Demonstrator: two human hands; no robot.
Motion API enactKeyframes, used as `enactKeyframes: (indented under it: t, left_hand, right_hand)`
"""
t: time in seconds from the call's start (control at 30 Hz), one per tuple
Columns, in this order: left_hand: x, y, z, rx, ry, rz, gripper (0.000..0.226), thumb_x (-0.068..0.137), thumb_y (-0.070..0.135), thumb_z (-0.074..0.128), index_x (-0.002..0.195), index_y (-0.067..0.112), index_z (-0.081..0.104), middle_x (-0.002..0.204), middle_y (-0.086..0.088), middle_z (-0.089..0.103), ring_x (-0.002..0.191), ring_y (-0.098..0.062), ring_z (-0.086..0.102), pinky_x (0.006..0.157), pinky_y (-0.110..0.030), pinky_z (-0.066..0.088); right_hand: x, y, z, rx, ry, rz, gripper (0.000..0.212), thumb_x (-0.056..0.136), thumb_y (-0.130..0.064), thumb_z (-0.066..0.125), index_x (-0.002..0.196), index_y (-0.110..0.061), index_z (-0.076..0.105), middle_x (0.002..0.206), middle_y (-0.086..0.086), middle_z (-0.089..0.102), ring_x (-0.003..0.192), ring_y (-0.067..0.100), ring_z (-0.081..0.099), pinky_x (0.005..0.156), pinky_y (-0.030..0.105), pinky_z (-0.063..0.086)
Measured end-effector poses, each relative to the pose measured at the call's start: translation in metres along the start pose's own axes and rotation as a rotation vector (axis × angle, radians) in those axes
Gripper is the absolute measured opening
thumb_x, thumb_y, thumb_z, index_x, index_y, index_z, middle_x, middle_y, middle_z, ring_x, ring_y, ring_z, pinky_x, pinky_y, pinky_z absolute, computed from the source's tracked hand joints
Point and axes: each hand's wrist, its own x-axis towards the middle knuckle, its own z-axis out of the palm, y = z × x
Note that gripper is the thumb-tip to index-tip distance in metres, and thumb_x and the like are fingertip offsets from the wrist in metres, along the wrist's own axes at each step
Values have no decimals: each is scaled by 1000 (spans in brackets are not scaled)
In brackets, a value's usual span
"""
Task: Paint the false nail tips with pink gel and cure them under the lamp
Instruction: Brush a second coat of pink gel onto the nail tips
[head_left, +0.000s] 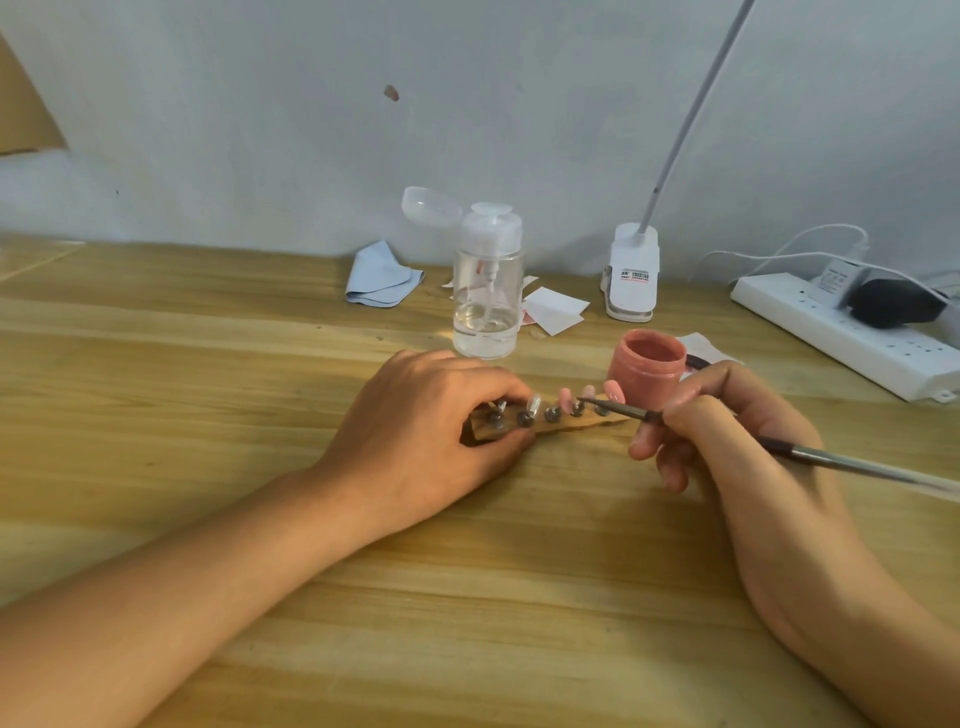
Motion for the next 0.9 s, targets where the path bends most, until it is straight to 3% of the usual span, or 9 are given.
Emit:
enactKeyframes:
  t: [0.2,0.3,0.37,0.47,0.53,0.67,0.83,0.9]
  left_hand:
    - [1,1,-1,1,-5,1,18,82,41,75,98,33,72,87,23,66,83,-5,60,73,-28,37]
    - [1,1,-1,-5,-2,-3,18,82,41,75,98,32,72,87,25,65,83,-4,60,72,-26,35]
    - [0,1,-1,-11,-3,-11,18,83,41,73,98,32,72,87,24,67,82,-4,61,72,-26,37]
    - [0,1,0,-18,25,-30,19,81,43,68,97,32,72,83,18,70,78,-5,62,75,-29,40]
    - [0,2,0,-16,47,-42,23,79,45,67,97,33,72,85,17,71,78,-5,62,76,-28,39]
    - [0,3,0,-23,43,-60,28,79,50,64,101,34,71,88,18,71,83,-5,63,80,-29,40]
    - [0,4,0,-16,36,-48,27,80,48,64,102,34,71,88,18,71,82,-6,64,80,-30,40]
    - [0,4,0,-11,36,-43,27,80,48,64,103,34,71,88,18,71,82,-6,63,80,-29,40]
  right_hand:
    - [0,-2,2,13,0,5,13,92,-5,50,84,5,48,62,10,67,51,12,47,48,15,40]
    - [-1,-5,2,70,6,-8,15,92,-2,47,77,-2,48,61,10,67,55,12,54,49,18,42]
    - [-2,-7,1,112,16,-50,19,92,1,46,75,-7,49,60,7,65,57,13,57,49,18,42]
    - [-5,-10,2,67,58,-204,8,85,-6,48,78,-10,50,60,11,63,57,17,57,51,21,42]
    - [-9,-11,5,-45,49,-323,3,85,-10,50,82,-11,51,67,11,67,69,15,61,62,24,46]
    - [-18,-12,10,-217,16,-414,13,80,-20,59,87,-12,52,78,6,71,104,27,65,85,40,50]
    - [-20,-13,9,-375,50,-411,10,74,-13,63,75,-12,53,68,6,68,84,17,69,69,33,51]
    - [-20,-12,10,-422,52,-407,11,73,-14,64,73,-14,53,71,2,69,85,18,69,71,38,51]
